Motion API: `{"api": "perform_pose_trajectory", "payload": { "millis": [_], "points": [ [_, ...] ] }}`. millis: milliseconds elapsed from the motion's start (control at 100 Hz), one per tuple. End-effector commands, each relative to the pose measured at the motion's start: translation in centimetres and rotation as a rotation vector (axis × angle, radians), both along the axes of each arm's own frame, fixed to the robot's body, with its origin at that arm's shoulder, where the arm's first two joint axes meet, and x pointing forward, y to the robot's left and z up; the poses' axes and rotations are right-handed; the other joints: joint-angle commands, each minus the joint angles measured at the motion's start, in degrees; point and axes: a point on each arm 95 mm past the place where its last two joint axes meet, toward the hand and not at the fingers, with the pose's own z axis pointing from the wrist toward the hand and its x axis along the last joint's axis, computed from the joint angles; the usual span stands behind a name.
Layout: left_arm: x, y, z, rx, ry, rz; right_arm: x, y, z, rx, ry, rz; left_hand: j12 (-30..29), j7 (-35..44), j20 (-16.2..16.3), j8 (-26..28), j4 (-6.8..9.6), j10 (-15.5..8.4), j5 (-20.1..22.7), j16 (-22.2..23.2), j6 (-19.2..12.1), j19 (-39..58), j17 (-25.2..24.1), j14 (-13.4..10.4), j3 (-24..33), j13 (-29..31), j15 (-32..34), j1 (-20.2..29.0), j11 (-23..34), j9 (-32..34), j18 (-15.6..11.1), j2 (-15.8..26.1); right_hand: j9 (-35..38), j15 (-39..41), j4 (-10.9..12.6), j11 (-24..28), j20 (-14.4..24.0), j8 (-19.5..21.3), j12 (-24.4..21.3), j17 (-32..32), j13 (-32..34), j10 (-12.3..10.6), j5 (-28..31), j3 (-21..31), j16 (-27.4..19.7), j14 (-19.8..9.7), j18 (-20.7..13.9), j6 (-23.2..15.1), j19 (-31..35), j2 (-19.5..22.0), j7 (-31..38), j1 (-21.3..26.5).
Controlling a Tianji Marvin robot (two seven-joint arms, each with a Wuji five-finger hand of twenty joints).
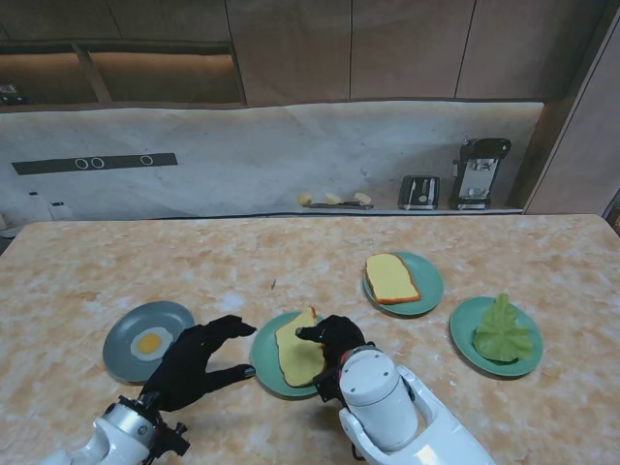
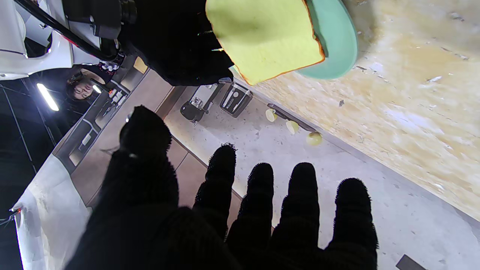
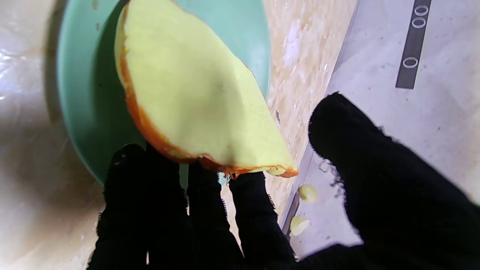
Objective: Prepare sandwich (Bread, lettuce, and egg)
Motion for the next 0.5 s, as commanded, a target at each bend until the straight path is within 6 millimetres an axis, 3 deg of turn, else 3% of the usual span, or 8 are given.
{"api": "perform_pose_trajectory", "payload": {
  "millis": [0, 250, 490],
  "points": [
    [-0.15, -0.13, -0.25, 0.0, 0.015, -0.006, -0.43, 0.32, -0.13, 0.021, 0.003, 0.013, 0.24, -0.74, 0.74, 0.13, -0.14, -0.13, 0.24, -0.13, -1.1, -0.93, -0.89, -0.14, -0.63, -0.28, -1.14, -0.07, -1.01, 0.74, -0.12, 0.89, -1.14, -0.06, 1.68, -0.33, 1.66, -0.61, -23.33, -2.72, -2.37, -1.77, -1.08, -1.63, 1.52, -1.07, -2.06, -1.14, -0.01, 0.74, -0.52, -1.6],
    [-0.18, -0.09, -0.26, -0.002, 0.014, -0.003, -0.37, 0.06, 0.06, -0.048, -0.065, 0.056, 0.25, -0.72, 0.75, 0.14, -0.13, -0.15, 0.28, -0.12, -1.03, -0.88, -0.82, -0.16, -0.62, -0.24, -1.11, -0.03, -0.99, 0.74, 0.0, 0.94, -3.3, 0.32, 2.07, -0.1, 4.57, -0.6, -23.3, -8.85, -7.79, -2.82, -0.81, -2.83, 2.12, -3.17, -5.79, -1.49, 0.9, 1.48, -0.87, -1.92],
    [-0.13, -0.06, -0.31, -0.004, 0.013, -0.002, 0.14, -0.48, 0.41, -0.122, -0.142, 0.097, 0.27, -0.72, 0.76, 0.14, -0.13, -0.04, 0.26, -0.12, -1.09, -0.82, -0.83, -0.09, -0.64, -0.24, -1.09, -0.04, -0.94, 0.83, -0.09, 0.94, -4.82, 0.51, 2.27, 0.15, 5.65, -0.62, -23.27, -11.18, -9.55, -3.22, -0.56, -2.73, 2.28, -3.89, -6.37, -1.4, 0.49, 1.97, -1.18, -2.05]
  ]
}}
